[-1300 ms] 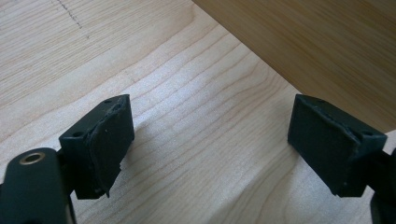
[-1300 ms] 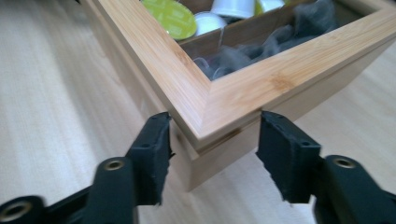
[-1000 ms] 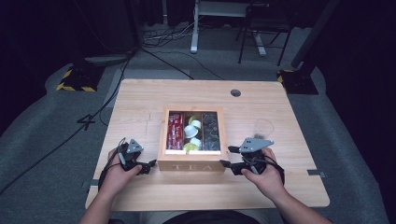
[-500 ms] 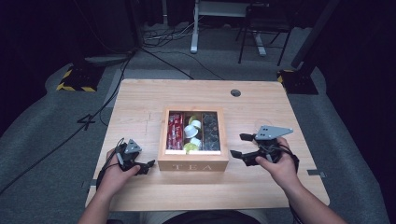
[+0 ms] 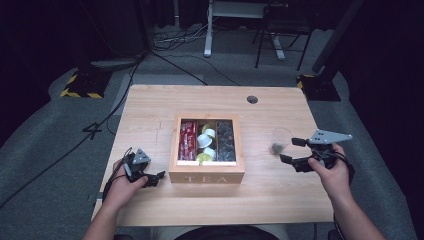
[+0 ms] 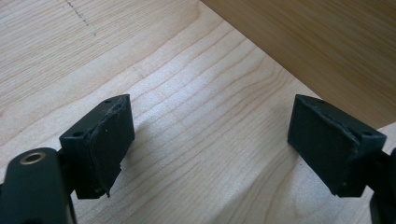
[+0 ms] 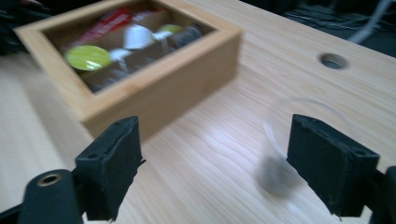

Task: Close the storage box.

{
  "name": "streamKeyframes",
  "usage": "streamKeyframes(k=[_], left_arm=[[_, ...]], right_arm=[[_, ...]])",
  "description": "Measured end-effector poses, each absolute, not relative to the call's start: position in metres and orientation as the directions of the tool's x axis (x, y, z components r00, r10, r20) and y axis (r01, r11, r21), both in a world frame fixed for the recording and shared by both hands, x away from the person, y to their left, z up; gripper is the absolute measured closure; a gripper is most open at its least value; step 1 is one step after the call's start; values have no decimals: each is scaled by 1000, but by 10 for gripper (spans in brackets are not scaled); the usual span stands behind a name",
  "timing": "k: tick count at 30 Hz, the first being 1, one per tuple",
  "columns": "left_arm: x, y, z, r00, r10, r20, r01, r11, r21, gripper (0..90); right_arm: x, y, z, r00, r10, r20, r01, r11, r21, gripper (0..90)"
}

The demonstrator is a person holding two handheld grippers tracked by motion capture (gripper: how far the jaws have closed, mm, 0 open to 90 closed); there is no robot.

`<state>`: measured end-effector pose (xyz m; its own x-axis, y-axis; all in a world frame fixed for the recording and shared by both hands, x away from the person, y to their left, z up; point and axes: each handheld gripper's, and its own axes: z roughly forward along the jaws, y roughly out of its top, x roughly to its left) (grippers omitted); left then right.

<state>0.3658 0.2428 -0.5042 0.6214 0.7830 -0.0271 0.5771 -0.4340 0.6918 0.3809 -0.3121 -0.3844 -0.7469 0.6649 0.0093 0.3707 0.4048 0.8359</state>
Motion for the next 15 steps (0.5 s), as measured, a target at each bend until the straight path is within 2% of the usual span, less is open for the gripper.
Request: streamKeyframes(k=[7, 15], left_arm=[[368, 244, -504, 632, 775, -23, 570, -445, 690, 142], [368, 245, -504, 631, 776, -21, 571, -446, 689, 141]], right_arm=[[384, -350, -398, -675, 738, -3, 420, 387, 821, 198], [398, -382, -436, -655, 754, 54, 480, 360, 800, 200]])
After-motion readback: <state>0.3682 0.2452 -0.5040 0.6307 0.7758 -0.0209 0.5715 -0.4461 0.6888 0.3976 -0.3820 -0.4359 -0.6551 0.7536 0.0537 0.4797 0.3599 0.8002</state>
